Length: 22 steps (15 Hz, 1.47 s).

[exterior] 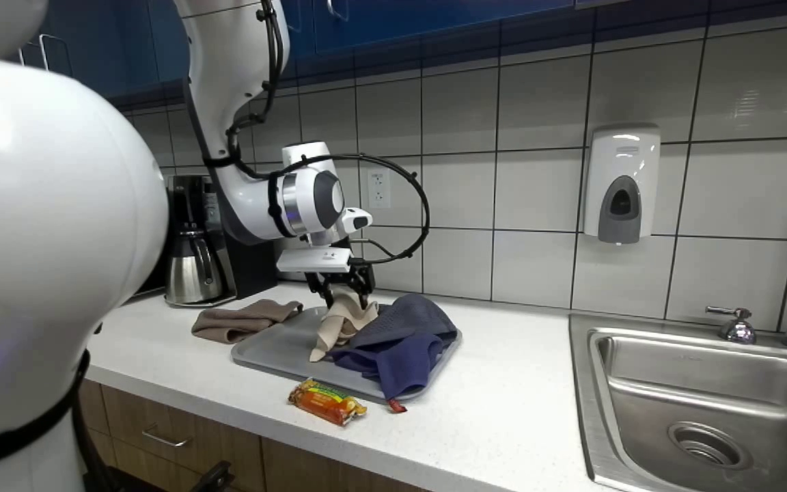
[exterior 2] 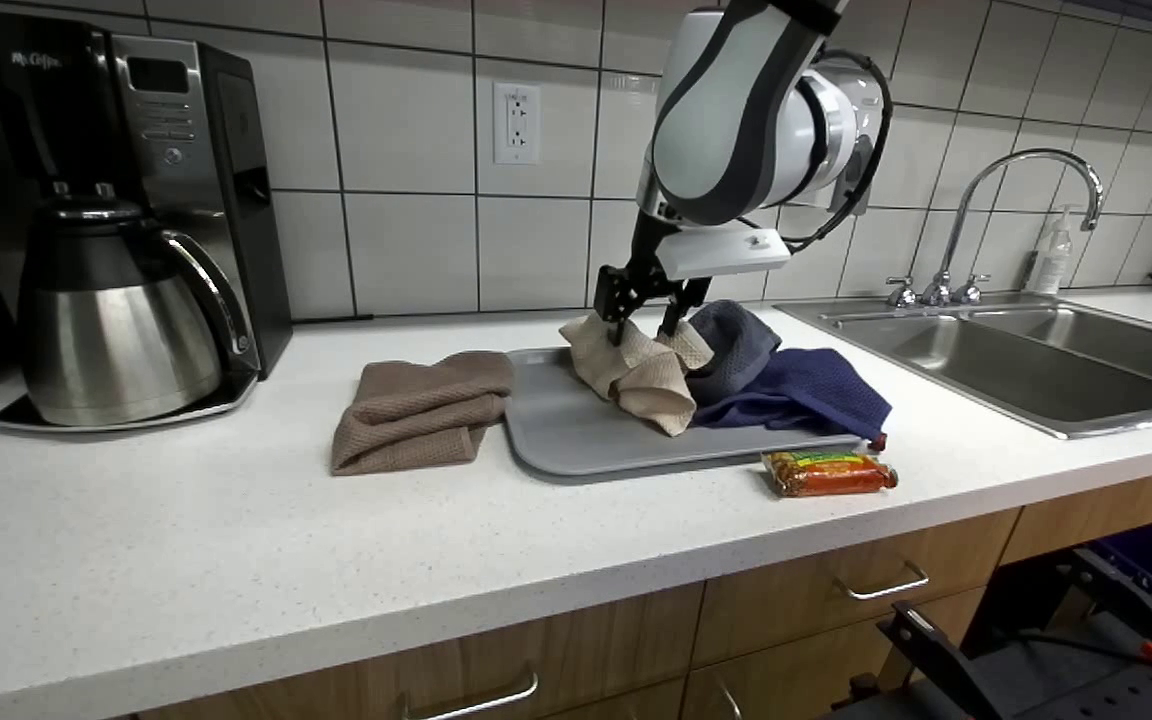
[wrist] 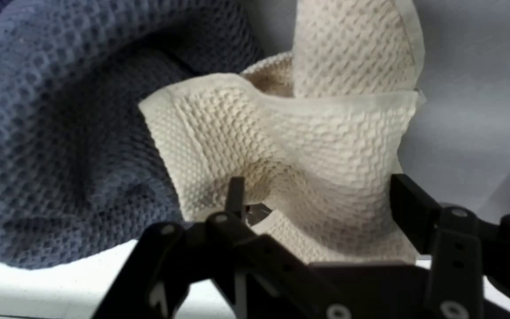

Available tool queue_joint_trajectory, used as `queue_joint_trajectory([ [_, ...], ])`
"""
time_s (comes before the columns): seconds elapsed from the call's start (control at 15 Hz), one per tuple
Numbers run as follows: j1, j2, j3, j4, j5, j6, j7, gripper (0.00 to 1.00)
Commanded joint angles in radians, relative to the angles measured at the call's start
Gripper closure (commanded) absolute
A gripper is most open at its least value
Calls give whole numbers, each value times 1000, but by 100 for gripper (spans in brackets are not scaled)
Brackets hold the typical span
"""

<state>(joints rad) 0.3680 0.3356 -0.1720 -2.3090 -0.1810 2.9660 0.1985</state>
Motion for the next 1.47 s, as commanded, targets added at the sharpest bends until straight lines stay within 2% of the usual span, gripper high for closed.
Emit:
queue_joint_trajectory([
  [0.0,-25,-48,28,1,-18,-31,6,0],
  [0.47,-26,-73,59,18,-23,-30,1,0],
  [1.13,-52,-75,175,42,2,-51,-68,0],
  [1.4,-36,-76,189,55,-11,-71,-54,0],
])
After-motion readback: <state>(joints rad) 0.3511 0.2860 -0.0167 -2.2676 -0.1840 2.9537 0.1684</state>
